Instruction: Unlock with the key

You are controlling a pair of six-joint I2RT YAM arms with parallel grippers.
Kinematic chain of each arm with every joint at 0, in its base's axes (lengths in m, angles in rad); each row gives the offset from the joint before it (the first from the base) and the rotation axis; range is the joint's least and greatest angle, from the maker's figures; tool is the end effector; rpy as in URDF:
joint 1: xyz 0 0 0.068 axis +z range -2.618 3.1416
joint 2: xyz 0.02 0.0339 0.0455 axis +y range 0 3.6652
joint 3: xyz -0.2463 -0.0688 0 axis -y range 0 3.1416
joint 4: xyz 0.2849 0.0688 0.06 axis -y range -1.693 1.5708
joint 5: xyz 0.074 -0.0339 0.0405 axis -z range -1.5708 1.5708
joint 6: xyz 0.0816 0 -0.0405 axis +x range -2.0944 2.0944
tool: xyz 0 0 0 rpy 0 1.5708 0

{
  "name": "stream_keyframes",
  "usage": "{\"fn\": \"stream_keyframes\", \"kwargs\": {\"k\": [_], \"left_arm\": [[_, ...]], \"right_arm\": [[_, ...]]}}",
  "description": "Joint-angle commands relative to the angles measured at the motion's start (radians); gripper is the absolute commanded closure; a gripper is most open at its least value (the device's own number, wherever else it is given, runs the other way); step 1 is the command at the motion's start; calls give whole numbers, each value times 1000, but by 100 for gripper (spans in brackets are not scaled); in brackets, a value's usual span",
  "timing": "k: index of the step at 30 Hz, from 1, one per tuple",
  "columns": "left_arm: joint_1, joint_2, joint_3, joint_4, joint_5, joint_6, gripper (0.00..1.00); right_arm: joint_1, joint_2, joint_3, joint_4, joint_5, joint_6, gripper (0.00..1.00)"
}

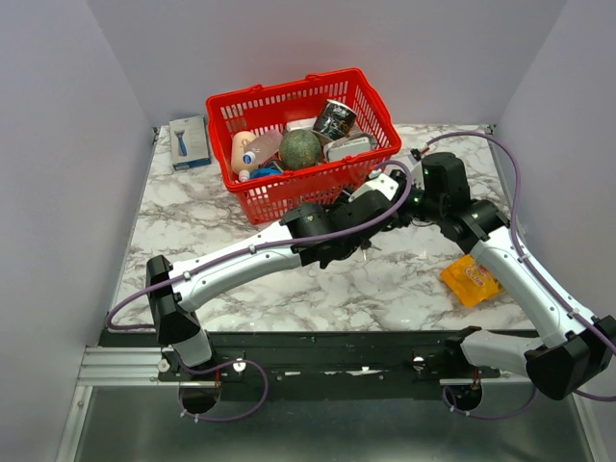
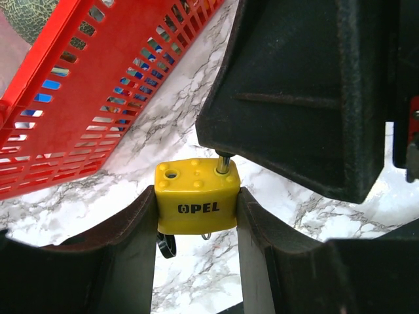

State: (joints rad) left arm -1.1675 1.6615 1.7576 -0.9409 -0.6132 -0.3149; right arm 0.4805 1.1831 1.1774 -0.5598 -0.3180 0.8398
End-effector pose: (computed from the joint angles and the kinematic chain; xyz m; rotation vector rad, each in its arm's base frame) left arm 0.2055 -0.3620 0.3406 0.6729 2.1254 -0.0507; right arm 0.2897 0.1798 0.3187 0.2122 2.3068 1.0702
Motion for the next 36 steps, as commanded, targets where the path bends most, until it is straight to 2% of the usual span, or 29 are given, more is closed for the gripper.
{"fn": "stream_keyframes", "kwargs": {"k": [1, 5, 6, 8, 9, 13, 18, 21, 25, 30, 36], "left_arm": [[3, -12, 0, 74, -17, -9, 100], [6, -19, -32, 94, -5, -7, 100], [8, -23, -38, 96, 0, -15, 100], [11, -35, -69, 114, 13, -21, 100], [11, -42, -81, 123, 27, -21, 100], [12, -74, -145, 151, 55, -35, 100], [46, -106, -216, 195, 139, -102, 100], [100, -98, -270, 214, 283, -193, 100], [176, -31, -339, 218, 400, -277, 100], [249, 18, -380, 310, 532, -366, 100], [299, 138, -351, 364, 564, -478, 100]], "right_arm": [[10, 0, 24, -29, -20, 50, 73], [7, -10, 18, -37, 2, 65, 60], [7, -13, 19, -38, 8, 67, 51], [7, -20, 21, -45, 28, 67, 41], [7, -26, 24, -48, 34, 68, 32], [-17, -49, 18, -77, 57, 64, 17], [-100, -108, -42, -95, 71, 44, 14], [-151, -148, -77, -107, 77, 30, 14], [-198, -206, -104, -123, 85, 28, 14], [-226, -298, -108, -144, 140, 13, 13], [-232, -373, -125, -160, 175, 8, 11]]}}
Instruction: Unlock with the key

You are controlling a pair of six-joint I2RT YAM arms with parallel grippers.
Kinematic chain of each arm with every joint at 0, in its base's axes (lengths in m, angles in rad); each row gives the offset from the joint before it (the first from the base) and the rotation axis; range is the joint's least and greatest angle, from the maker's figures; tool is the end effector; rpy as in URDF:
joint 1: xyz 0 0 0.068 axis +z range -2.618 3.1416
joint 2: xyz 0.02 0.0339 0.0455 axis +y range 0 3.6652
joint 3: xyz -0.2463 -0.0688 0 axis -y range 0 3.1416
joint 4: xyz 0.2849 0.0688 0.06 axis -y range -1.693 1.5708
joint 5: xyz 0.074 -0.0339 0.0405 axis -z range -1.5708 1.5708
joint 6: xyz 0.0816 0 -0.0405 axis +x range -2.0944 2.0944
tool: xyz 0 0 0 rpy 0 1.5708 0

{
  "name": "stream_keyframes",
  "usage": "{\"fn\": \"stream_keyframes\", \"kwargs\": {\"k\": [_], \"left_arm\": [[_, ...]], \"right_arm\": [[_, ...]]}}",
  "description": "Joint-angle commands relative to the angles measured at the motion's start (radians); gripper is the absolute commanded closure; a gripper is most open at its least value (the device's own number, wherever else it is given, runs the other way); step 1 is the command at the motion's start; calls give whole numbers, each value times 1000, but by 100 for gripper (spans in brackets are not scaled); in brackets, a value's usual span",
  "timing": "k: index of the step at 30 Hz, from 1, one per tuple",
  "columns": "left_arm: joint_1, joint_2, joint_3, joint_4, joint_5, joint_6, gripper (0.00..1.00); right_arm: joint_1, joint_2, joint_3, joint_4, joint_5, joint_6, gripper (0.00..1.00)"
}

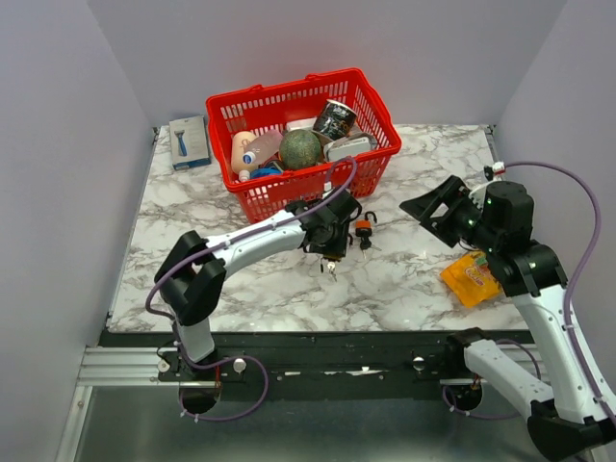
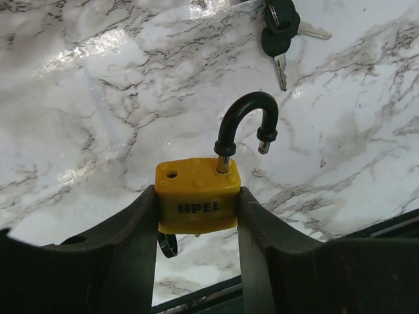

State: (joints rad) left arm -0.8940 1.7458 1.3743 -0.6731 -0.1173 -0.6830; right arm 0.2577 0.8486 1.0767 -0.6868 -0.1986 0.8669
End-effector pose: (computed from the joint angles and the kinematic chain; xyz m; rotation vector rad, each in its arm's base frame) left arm 0.2755 -0.3277 0.1745 0.2384 2.6512 -0.3983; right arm 0.2466 0.0816 0.3530 0.5151 2.0798 0.8888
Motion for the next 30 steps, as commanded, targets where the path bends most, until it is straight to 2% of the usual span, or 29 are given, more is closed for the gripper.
{"fn": "stream_keyframes", "kwargs": {"k": [1, 7, 15, 23, 30], "left_arm": [[32, 87, 38, 99, 61, -121, 100], [81, 207, 95, 103, -8, -110, 100], [141, 287, 178, 99, -38, -121, 100], [191, 446, 370, 11, -39, -122, 100], [231, 501, 448, 1, -58, -155, 100]], "right_arm": [[-9, -55, -24, -36, 59, -20, 11], [-12, -108, -14, -60, 96, -32, 10], [-12, -198, -14, -100, 182, -37, 9], [-12, -186, -11, -109, 189, -42, 8], [-12, -172, -18, -109, 183, -45, 8]]}}
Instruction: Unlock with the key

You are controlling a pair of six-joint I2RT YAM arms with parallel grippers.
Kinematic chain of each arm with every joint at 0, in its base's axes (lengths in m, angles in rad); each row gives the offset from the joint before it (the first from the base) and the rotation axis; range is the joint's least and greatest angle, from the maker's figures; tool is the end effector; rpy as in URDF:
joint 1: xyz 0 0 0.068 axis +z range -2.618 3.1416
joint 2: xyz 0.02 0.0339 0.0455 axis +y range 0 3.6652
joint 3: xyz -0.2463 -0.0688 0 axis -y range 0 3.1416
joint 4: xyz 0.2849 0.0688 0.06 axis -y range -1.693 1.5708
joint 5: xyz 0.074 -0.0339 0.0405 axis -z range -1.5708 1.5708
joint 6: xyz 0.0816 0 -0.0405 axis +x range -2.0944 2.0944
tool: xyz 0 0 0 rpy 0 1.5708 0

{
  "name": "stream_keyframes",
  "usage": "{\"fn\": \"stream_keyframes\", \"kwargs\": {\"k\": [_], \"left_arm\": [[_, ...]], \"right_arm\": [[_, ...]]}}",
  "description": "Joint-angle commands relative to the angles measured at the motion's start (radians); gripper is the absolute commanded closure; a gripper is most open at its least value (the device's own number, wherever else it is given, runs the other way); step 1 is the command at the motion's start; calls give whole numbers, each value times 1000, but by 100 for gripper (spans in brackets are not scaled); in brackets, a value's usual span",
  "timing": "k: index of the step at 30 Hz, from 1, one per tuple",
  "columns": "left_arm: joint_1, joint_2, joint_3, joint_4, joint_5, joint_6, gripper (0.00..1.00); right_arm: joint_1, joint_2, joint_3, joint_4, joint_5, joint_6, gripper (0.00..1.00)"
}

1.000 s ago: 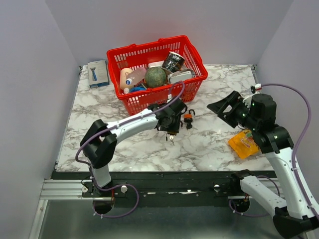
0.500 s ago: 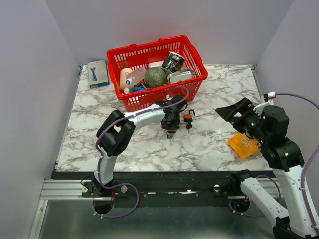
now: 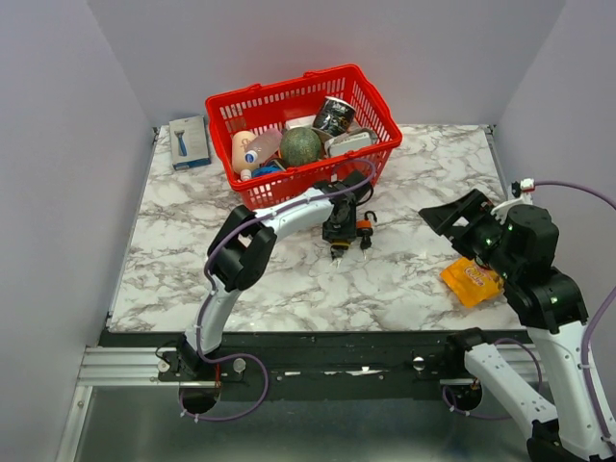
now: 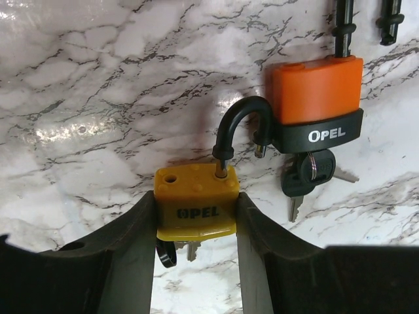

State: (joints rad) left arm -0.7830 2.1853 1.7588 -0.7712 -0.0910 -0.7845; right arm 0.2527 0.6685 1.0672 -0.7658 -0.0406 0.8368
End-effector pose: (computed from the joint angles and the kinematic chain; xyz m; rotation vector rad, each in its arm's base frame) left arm 0.3616 -0.3494 0.1069 -0.0262 2.8002 -0.2828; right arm 0.2036 0.0560 0.3762 0.5531 1.9375 0.7521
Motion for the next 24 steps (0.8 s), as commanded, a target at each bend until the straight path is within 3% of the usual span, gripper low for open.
{"fn": "stream_keyframes", "kwargs": {"k": [1, 20, 24], "left_arm": [[128, 71, 68, 98, -88, -53, 100], [209, 68, 146, 164, -138, 2, 100], [199, 24, 91, 213, -135, 18, 100]], "right_arm": [[-7, 9, -9, -29, 27, -16, 8], [-7, 48, 0, -20, 19, -22, 8], [-7, 43, -6, -20, 24, -16, 8]]}}
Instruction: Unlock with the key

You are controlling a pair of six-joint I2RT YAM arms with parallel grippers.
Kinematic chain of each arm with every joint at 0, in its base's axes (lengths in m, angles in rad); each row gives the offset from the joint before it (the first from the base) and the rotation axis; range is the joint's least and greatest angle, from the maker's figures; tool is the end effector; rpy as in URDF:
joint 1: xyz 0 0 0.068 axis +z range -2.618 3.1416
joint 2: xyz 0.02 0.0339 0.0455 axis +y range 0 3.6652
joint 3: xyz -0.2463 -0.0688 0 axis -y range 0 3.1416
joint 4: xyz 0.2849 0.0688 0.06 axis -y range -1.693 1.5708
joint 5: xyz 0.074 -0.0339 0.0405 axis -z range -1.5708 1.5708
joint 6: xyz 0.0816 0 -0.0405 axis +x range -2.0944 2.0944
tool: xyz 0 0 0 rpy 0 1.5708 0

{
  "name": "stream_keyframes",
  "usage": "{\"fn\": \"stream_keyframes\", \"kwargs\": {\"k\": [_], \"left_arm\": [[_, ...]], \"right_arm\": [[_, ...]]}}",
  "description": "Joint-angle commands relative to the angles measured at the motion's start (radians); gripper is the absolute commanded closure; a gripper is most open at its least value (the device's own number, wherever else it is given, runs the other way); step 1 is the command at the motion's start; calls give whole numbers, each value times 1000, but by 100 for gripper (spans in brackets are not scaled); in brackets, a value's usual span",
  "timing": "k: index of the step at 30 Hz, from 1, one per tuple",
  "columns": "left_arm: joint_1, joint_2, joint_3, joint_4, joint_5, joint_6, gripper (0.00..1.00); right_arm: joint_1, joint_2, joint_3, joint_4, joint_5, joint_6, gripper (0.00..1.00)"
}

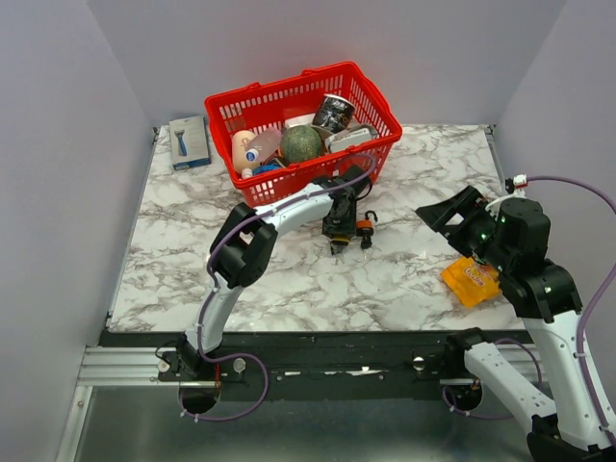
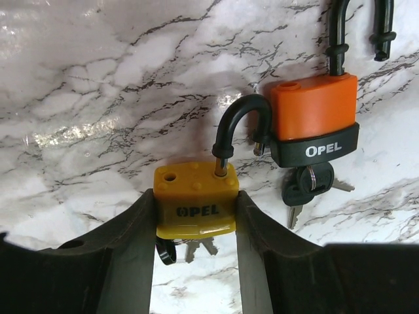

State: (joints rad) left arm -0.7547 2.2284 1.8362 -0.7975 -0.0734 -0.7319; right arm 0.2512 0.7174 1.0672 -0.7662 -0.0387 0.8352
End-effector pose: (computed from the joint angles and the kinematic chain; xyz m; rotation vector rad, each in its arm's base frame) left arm 0.3789 -0.3481 0.1108 0.0121 2.7977 -0.2896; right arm 0.2159 0.0587 0.3665 0.5691 1.9837 0.7287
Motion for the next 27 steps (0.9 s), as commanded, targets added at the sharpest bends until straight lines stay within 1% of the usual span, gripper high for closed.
{"fn": "stream_keyframes", "kwargs": {"k": [1, 5, 7, 15, 20, 27], "left_arm": [[167, -33, -8, 250, -152, -49, 100], [155, -131, -161, 345, -154, -96, 100], [152, -148, -186, 362, -158, -112, 100], [146, -144, -173, 345, -181, -98, 100], [163, -99, -92, 290, -210, -109, 100], [176, -75, -54, 276, -232, -116, 100]], "right_arm": [[-7, -6, -7, -18, 23, -15, 8], [-7, 1, -7, -12, 19, -15, 8], [-6, 5, -7, -8, 13, -15, 8], [-6, -12, -16, -4, 13, -10, 8], [-6, -26, -16, -7, 25, -13, 8], [-6, -24, -15, -8, 28, -18, 8]]}}
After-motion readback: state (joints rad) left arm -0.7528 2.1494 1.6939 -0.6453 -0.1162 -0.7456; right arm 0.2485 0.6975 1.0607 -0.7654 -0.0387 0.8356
